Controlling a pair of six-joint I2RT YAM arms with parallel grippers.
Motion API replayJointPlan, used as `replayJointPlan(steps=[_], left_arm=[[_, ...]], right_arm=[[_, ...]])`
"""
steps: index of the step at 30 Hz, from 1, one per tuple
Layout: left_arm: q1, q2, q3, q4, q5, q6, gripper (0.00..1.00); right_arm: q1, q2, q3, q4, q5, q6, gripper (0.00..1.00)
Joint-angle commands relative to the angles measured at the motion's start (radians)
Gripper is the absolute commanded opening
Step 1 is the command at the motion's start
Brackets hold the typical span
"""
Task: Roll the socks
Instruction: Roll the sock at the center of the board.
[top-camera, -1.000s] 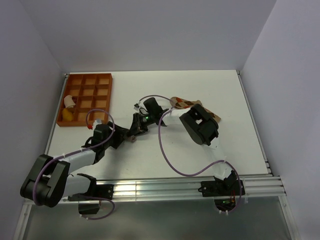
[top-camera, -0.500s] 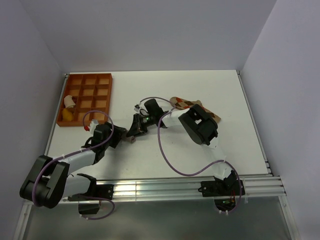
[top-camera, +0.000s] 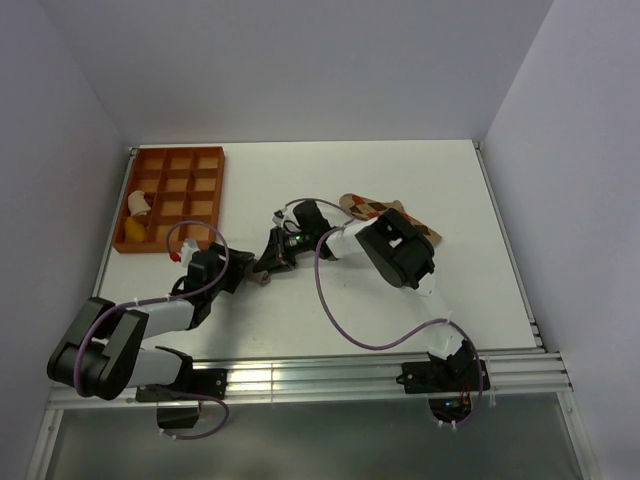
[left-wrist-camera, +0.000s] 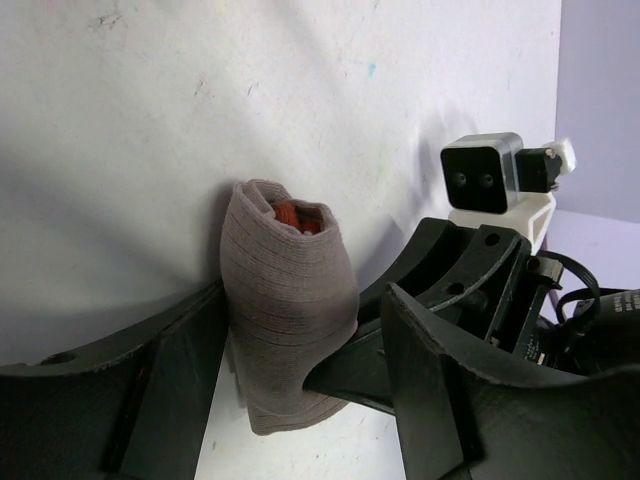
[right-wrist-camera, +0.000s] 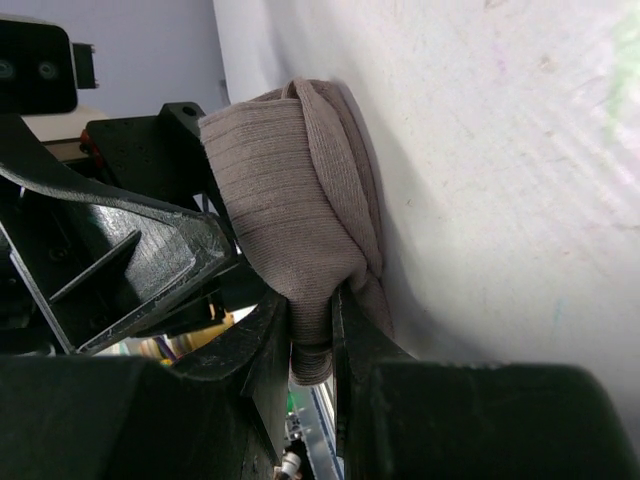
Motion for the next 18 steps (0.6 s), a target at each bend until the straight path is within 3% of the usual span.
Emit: replayJointPlan(steps=[1,7,11,15,18], left_arm=[[-0.012,0.063,-0.046,0.032,0.024,-0.013,0.68],[-0.015,0.088,-0.058,0.045,0.026,-0.021,0.67],[-0.015,0.080,-0.040,0.011,0.015,-0.001,0.62],[-0.015,0.086,-0.028,0.002,0.017,0.010,0.51],[-0.023,0.112,-0.002,-0.006,0.030,0.030,0.35]], right_arm=[[0.010,0.061,-0.036,0.026,-0.007,0.056,0.00],[0.004,0.079,-0.077,0.162,-0.035,0.164,0.00],[0.001,0.078,-0.079,0.155,-0.029,0.162,0.00],[0.001,0.070,-0.071,0.109,-0.013,0.132,0.00],[0.001,0.082,-0.071,0.121,-0.013,0.139,0.00]])
